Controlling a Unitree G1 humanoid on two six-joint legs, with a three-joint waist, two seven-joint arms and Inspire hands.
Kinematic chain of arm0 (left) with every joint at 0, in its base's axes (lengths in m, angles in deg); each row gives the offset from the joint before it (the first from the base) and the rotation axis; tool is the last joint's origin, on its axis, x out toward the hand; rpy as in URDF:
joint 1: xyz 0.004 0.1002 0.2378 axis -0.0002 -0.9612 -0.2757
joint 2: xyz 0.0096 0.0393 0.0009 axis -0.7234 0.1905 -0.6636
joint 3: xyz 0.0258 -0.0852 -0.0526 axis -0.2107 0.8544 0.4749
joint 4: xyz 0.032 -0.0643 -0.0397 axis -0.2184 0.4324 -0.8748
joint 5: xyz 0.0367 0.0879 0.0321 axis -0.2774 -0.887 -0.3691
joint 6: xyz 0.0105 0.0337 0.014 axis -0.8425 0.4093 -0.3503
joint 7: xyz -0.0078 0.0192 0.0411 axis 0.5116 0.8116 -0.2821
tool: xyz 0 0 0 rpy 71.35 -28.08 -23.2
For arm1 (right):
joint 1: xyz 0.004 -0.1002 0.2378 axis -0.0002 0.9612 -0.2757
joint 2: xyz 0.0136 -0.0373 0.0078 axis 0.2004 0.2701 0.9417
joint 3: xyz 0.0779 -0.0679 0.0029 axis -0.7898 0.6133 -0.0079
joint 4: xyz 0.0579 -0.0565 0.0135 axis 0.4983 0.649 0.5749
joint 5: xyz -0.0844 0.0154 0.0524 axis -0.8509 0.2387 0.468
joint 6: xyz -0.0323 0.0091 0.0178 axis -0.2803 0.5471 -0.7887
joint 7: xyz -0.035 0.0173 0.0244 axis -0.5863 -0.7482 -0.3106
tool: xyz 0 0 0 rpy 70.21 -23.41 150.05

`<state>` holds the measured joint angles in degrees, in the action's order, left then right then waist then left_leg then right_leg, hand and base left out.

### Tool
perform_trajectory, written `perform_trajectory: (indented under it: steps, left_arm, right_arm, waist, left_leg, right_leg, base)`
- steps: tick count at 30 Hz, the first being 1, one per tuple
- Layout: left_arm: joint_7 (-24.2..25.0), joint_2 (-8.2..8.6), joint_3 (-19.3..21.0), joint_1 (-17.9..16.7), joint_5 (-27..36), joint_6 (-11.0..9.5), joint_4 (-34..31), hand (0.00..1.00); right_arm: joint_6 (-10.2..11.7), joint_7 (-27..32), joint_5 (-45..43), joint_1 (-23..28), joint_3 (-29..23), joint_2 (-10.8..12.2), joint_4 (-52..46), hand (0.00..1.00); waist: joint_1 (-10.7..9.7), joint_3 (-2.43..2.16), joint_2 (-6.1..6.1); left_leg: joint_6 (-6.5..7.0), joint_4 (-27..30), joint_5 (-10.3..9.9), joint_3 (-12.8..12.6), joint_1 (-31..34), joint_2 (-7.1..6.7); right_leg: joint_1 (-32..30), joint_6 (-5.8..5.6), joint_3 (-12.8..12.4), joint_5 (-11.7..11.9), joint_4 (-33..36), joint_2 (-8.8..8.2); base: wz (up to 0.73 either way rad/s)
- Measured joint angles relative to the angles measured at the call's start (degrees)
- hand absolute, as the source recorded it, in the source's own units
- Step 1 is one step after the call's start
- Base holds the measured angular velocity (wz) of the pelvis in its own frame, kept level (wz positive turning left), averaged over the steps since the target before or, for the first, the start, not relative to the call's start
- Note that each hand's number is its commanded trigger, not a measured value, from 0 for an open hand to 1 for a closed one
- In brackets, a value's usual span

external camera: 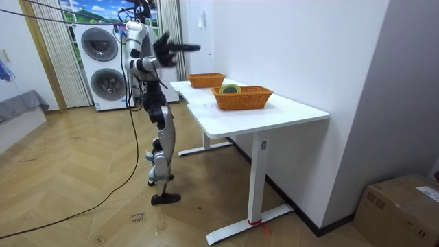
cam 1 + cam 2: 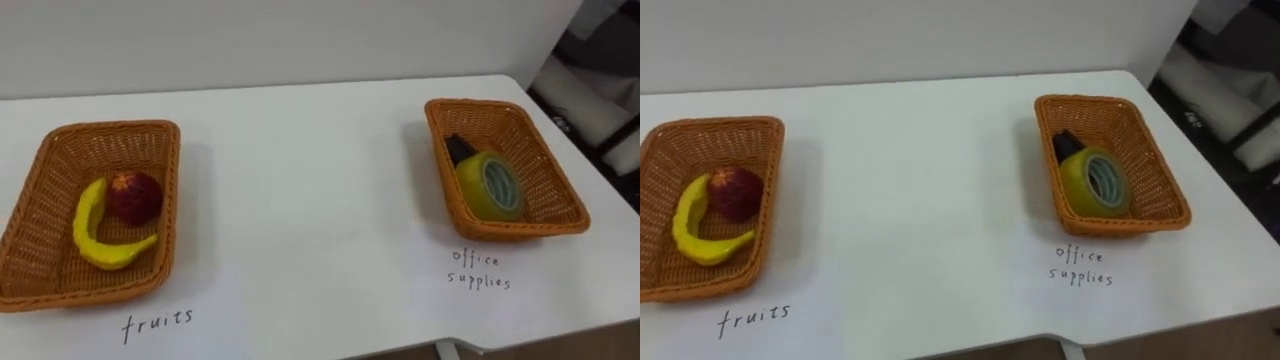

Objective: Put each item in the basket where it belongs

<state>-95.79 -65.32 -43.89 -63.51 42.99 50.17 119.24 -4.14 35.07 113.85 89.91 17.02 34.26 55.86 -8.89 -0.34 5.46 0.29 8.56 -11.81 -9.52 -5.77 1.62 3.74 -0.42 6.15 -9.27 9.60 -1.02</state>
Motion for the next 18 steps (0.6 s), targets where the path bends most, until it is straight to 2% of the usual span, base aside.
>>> perform_trajectory:
  steps: [3, 8, 12, 18]
  left_arm:
    - [-0.28, 0.07, -0.05, -0.01, 0.04, 0.06, -1.03, 0.0]
    - [-0.5, 0.58, 0.31, 0.25, 0.83, 0.29, -2.18, 0.0]
    - [-0.64, 1.0, 2.04, 0.05, 0.69, 0.38, -2.77, 0.0]
    - [-0.25, 1.32, 2.04, 0.23, 1.12, 0.38, -2.55, 0.0]
  right_arm:
    - [0.23, 1.36, 3.45, 0.83, -0.95, 1.99, 6.14, 0.0]
    - [0.38, 2.94, 11.66, 1.33, -1.17, 3.26, 16.37, 0.0]
    - [0.45, 2.35, 21.21, 1.98, -1.24, 4.43, 27.45, 0.0]
    - [0.46, 1.19, 25.38, 2.66, -0.46, 7.49, 40.48, 0.0]
  waist:
    - [-0.21, -0.21, -0.36]
    - [-0.28, -0.05, -1.6]
    - [-0.06, -0.05, -1.58]
    - [1.32, -0.05, -1.4]
  left_leg:
    - [-0.01, -0.22, -0.01, -0.01, 0.39, 0.01]
    - [0.01, -0.51, -0.04, -0.24, 0.32, 0.02]
    - [-0.05, -0.7, -0.06, 0.25, 0.26, -0.03]
    - [-0.04, -0.68, -0.06, 0.21, 0.06, -0.23]
  right_leg:
    - [-0.61, 0.0, 0.0, 0.0, 0.17, 0.03]
    - [-0.74, -0.01, -0.1, -0.01, 0.18, 0.02]
    - [-0.41, 0.04, 0.11, -0.38, 0.24, 0.02]
    - [-0.77, -0.07, -0.09, -0.72, 0.33, -0.16]
  base:
    - [0.0]
    - [-0.01]
    - [0.06]
    - [0.01]
